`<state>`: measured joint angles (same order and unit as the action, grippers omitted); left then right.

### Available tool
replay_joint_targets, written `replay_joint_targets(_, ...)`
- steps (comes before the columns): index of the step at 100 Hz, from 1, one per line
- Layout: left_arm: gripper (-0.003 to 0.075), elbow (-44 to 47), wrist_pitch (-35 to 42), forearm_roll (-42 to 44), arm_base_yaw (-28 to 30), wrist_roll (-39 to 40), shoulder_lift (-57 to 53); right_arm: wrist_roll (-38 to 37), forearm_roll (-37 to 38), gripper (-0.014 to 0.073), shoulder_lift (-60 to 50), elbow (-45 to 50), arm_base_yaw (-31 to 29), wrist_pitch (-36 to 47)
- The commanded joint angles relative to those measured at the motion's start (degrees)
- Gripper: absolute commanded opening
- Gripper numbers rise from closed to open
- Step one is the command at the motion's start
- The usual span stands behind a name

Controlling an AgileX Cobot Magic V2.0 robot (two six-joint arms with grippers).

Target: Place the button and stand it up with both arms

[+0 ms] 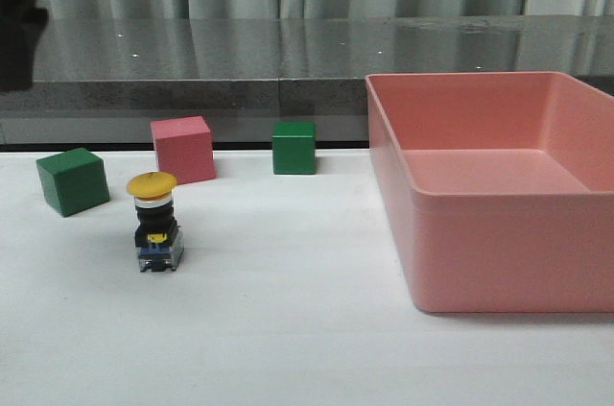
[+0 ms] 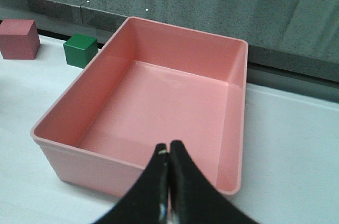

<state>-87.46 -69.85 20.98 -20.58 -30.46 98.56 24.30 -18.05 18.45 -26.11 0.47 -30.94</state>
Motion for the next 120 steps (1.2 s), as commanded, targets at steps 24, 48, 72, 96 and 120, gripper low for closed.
replay_joint_targets(24,-0.0020,5.5,20.5,-17.6,13.5,4.0,-21.1,0.0,-0.2,-0.0062,0.4,-1.4,-0.3,4.0)
replay_joint_targets(48,-0.0020,29.0,40.1,-25.8,17.4,4.0,-41.0,0.0,-0.2,-0.0062,0.4,-1.4,-0.3,4.0)
replay_joint_targets(72,-0.0020,53.1,52.3,-28.1,17.4,4.0,-62.4,0.0,-0.2,-0.0062,0.4,-1.4,-0.3,4.0)
replay_joint_targets(96,-0.0020,65.3,52.3,-29.4,17.4,4.0,-75.3,0.0,-0.2,-0.0062,0.4,-1.4,-0.3,4.0)
replay_joint_targets(120,-0.0020,71.8,52.3,-29.4,17.4,4.0,-77.0,0.0,-0.2,-0.0062,0.4,-1.4,-0.3,4.0)
